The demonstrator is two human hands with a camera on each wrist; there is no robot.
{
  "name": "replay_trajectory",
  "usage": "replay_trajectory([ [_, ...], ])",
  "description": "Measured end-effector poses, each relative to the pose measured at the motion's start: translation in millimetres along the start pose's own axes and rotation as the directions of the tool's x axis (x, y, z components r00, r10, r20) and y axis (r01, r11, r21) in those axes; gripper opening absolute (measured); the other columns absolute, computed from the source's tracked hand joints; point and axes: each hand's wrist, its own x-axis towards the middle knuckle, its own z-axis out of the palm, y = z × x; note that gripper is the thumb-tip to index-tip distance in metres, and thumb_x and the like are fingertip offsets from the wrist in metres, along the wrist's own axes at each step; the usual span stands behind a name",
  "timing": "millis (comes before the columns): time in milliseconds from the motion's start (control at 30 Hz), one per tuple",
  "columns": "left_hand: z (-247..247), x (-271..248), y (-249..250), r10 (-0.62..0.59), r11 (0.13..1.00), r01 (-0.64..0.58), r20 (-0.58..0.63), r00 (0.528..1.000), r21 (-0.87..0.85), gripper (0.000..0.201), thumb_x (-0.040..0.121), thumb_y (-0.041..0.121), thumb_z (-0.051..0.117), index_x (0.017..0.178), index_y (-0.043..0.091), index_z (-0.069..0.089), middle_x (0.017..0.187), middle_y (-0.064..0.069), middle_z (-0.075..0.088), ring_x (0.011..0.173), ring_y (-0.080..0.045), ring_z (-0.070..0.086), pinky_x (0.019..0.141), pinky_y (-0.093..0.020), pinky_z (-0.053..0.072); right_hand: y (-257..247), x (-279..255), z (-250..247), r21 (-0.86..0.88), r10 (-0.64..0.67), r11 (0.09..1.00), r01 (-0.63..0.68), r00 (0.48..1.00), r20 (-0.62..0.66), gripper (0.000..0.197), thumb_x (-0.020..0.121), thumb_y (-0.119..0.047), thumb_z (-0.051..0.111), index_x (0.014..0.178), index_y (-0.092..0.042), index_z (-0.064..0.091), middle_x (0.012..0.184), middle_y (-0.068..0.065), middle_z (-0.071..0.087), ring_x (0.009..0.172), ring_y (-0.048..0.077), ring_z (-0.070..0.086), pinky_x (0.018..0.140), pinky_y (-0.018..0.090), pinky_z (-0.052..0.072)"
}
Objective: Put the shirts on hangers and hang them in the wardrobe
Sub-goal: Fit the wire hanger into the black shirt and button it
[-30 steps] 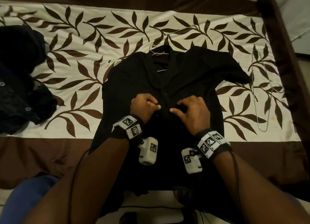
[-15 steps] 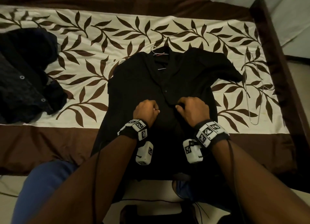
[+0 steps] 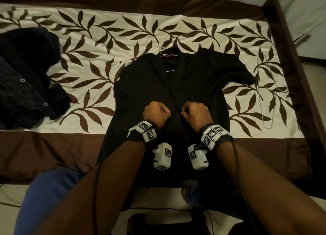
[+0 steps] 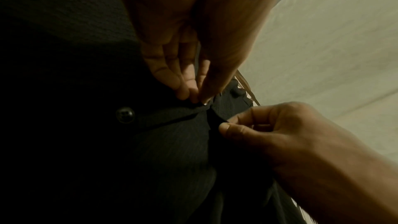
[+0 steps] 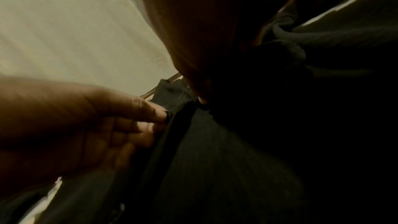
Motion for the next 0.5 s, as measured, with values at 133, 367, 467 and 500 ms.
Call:
replay_trajectory([
  [133, 1.3, -0.1, -1.1, -0.039, 0.999, 0.038, -0.029, 0.999, -0.028, 0.009, 0.083, 0.015, 0.072, 0.075, 0.016, 0.074, 0.072, 0.008, 0.067, 0.082, -0.014, 0.067, 0.086, -0.036, 0.057, 8.9, -0.2, 1.6, 0.259, 0.125, 0.959, -0.116, 0.992, -0.019, 0.006, 0.089, -0.020, 0.069, 0.093, -0.019, 0.073, 0.087, 0.000, 0.072, 0.087, 0.018, 0.067, 0.086, 0.034, 0.054],
  [367, 1.8, 1.6, 1.4, -0.050, 0.992, 0.044, -0.044, 0.998, -0.121, 0.018, 0.077, 0.014, 0.080, 0.071, 0.027, 0.070, 0.080, 0.009, 0.070, 0.084, -0.011, 0.068, 0.086, -0.036, 0.058, 11.2, -4.8, -2.8, 0.543, 0.195, 0.834, -0.093, 0.972, -0.133, 0.012, 0.081, -0.012, 0.076, 0.089, -0.021, 0.074, 0.068, -0.004, 0.068, 0.063, 0.001, 0.062, 0.075, 0.018, 0.050],
  [467, 2.4, 3.7, 3.7, -0.044, 0.983, 0.039, -0.022, 0.999, -0.178, 0.019, 0.079, 0.014, 0.079, 0.071, 0.031, 0.072, 0.083, 0.010, 0.072, 0.086, -0.011, 0.069, 0.087, -0.034, 0.058, 7.3, -6.4, -6.1, 0.595, 0.149, 0.803, -0.032, 0.978, -0.148, 0.012, 0.082, -0.012, 0.076, 0.093, -0.017, 0.076, 0.072, -0.003, 0.069, 0.060, -0.003, 0.059, 0.066, 0.011, 0.048],
  [500, 2.6, 3.8, 4.4, -0.035, 0.981, 0.032, -0.009, 0.999, -0.189, 0.018, 0.080, 0.014, 0.078, 0.073, 0.029, 0.074, 0.082, 0.010, 0.073, 0.085, -0.010, 0.069, 0.086, -0.033, 0.058, 5.7, -6.1, -6.7, 0.601, 0.135, 0.799, -0.015, 0.979, -0.154, 0.012, 0.083, -0.010, 0.074, 0.093, -0.016, 0.076, 0.074, -0.003, 0.069, 0.060, -0.003, 0.059, 0.064, 0.010, 0.048],
])
